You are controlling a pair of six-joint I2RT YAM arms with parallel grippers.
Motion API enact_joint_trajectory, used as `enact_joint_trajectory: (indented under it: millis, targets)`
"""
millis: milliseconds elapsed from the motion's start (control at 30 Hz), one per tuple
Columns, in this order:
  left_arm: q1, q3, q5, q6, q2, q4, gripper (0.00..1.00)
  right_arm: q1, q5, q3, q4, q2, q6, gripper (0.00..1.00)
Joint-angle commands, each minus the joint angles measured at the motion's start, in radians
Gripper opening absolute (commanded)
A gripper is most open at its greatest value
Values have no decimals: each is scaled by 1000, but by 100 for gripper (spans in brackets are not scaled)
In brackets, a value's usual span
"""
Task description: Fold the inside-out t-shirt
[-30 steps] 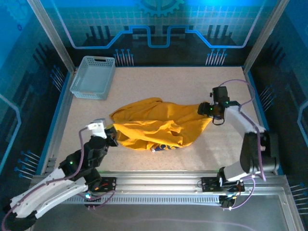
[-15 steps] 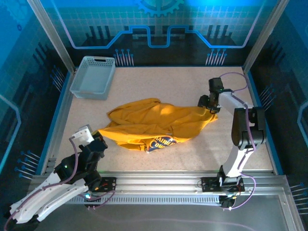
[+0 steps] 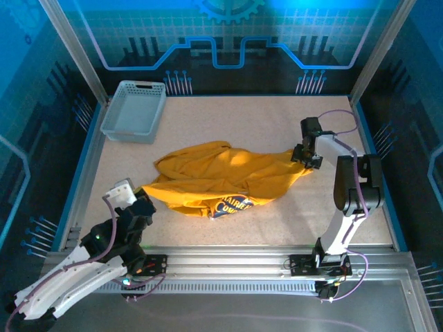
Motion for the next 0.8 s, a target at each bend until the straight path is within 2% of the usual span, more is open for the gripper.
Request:
enact_joint_trajectory:
  millis: [0,133,267,367,433,500,567,667,767]
  targets:
    - [13,13,-41,9,7,18,0,-34,-27,-12,-18,3,23,61]
    - [22,17,-41,24,6,28,0,-63,-29,-28,-15,-5,28,61]
    - [27,17,-39,32,11,40,0,-58,-114,-20,5,21,7,50]
    - [32,20,-38,38,13,44,0,-59,-109,-8,-6,32,12,36]
    - [34,26,-38,39,14,37,0,-63,-82,-15,-3,10,20,21]
    - [43,49,-48,45,15,20,0,-62,-34,-21,-12,-44,24,9]
    - [62,81,-69,81,13,20,0,-69,-16,-13,-38,-113,24,2]
    - [119,138,-76,221,11,109,0,-108,-57,6,-60,-283,25,0]
    - [194,189,-48,243,23,183,0,-166,-120,48,-87,-450,38,0]
